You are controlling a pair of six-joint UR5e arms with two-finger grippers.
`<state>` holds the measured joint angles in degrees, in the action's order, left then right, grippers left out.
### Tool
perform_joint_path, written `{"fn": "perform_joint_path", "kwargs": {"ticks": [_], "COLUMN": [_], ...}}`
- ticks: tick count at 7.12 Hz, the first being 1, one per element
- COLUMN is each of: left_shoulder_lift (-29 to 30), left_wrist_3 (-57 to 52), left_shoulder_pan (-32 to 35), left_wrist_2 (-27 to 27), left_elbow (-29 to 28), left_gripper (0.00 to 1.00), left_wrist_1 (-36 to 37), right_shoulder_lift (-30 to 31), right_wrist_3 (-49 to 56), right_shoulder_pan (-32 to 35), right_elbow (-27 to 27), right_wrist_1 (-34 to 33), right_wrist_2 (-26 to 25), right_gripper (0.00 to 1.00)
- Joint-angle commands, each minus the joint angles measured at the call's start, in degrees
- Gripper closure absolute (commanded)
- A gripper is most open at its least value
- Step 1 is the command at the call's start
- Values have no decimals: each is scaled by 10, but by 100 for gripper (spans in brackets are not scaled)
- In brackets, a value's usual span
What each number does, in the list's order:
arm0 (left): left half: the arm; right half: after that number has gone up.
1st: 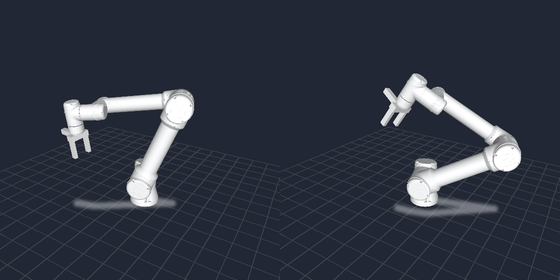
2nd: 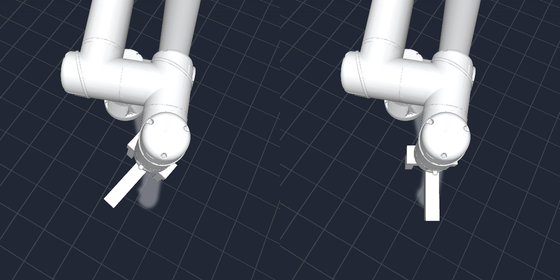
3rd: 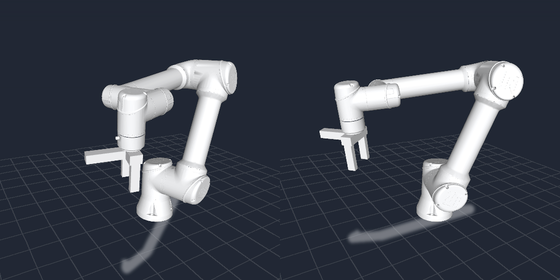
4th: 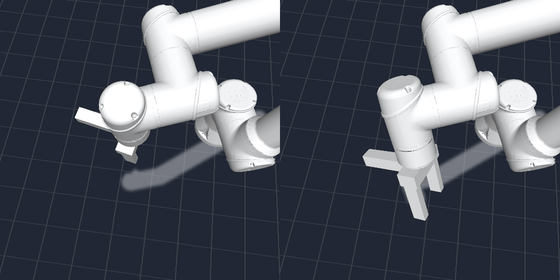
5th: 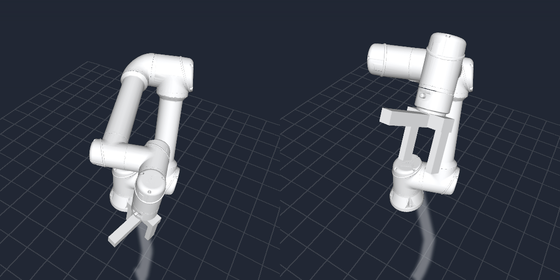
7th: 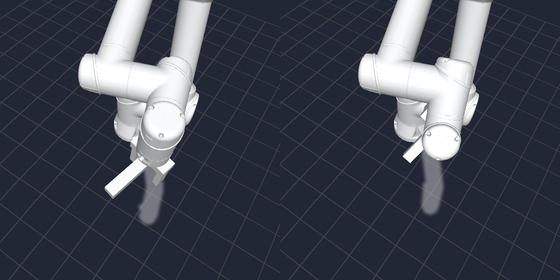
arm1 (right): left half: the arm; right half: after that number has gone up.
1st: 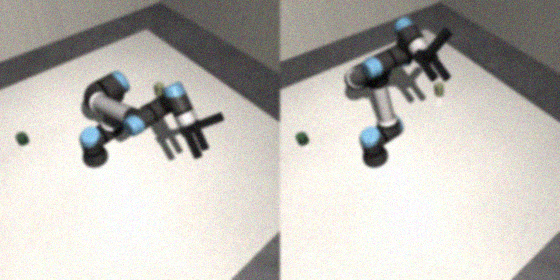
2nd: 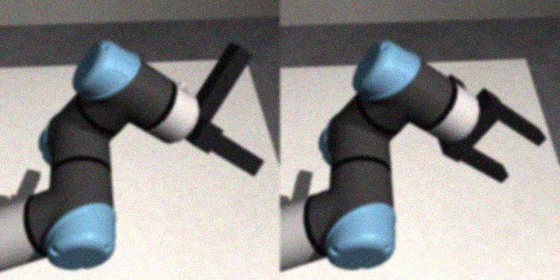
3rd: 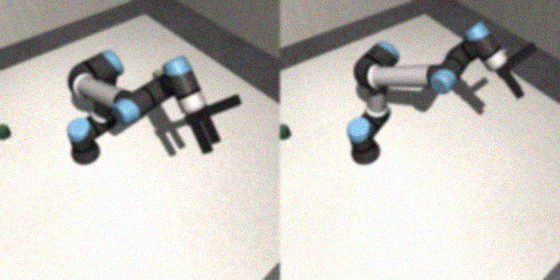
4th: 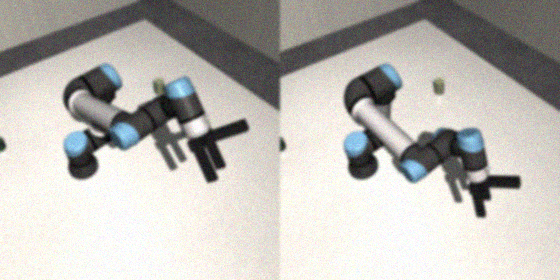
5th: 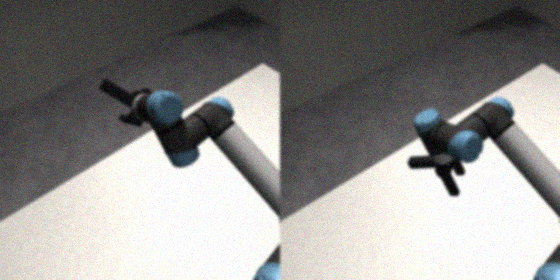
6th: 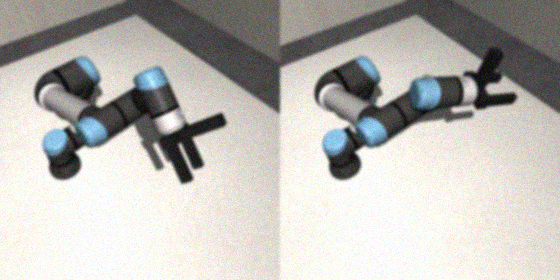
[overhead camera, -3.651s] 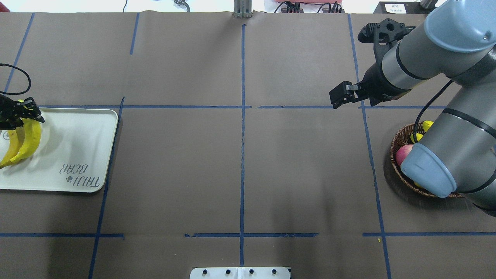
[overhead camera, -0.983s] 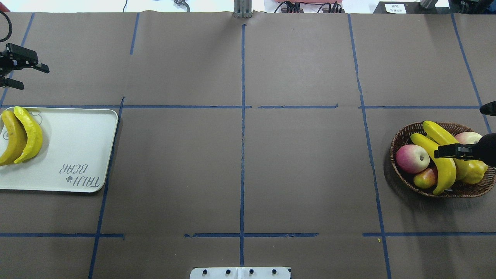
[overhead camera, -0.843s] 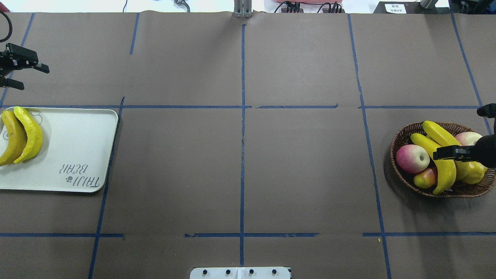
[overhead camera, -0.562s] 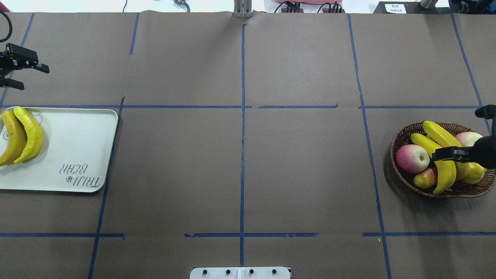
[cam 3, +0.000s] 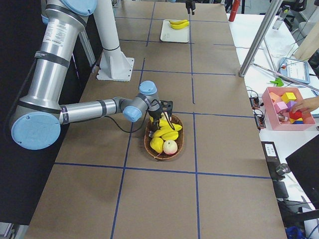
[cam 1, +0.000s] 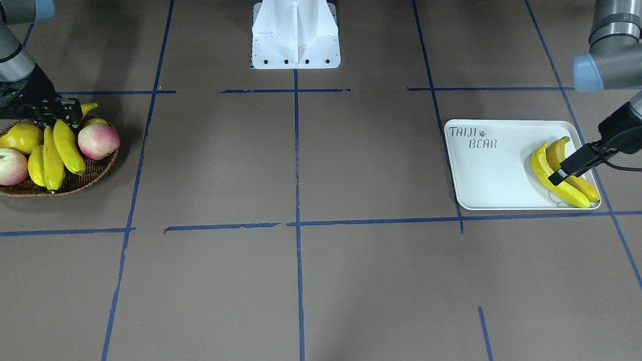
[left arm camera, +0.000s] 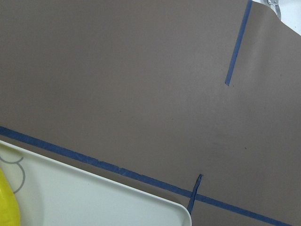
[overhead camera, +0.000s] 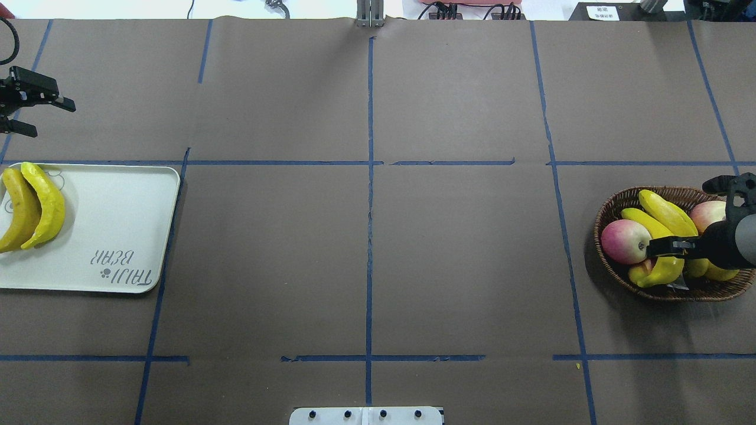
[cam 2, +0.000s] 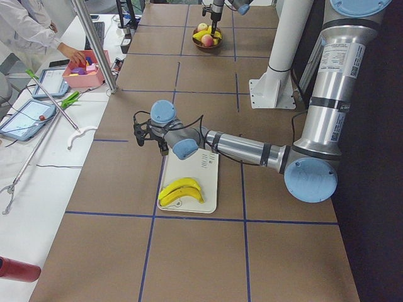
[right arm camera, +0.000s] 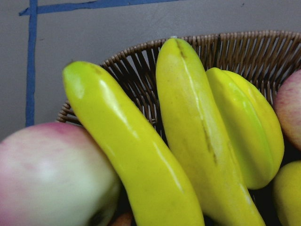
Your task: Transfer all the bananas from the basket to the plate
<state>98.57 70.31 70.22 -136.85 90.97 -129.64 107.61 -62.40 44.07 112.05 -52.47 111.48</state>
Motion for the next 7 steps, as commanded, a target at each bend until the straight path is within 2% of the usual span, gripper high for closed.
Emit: {"fn": "perform_joint_path", "kwargs": {"ticks": [1, 4, 5, 7], "left_shoulder_lift": [0, 4, 5, 5], "left_wrist_3": [0, 0, 0, 1], "left_shoulder_pan": [-1, -2, -3, -6], "left_wrist_2": [0, 1, 1, 1], "left_elbow": [-2, -6, -6, -6], "left_gripper": [0, 0, 0, 0], "left_wrist_1": [0, 0, 0, 0], "right_shoulder_lift": [0, 17, 23, 20], "right_wrist_3": [7, 19, 56, 88], "right_shoulder_pan": [2, 22, 43, 99], "right_elbow": [5, 39, 39, 39], "right_wrist_1": [1, -4, -4, -6], "right_wrist_2": [1, 15, 22, 69], "right_gripper": [94, 99, 99, 99]}}
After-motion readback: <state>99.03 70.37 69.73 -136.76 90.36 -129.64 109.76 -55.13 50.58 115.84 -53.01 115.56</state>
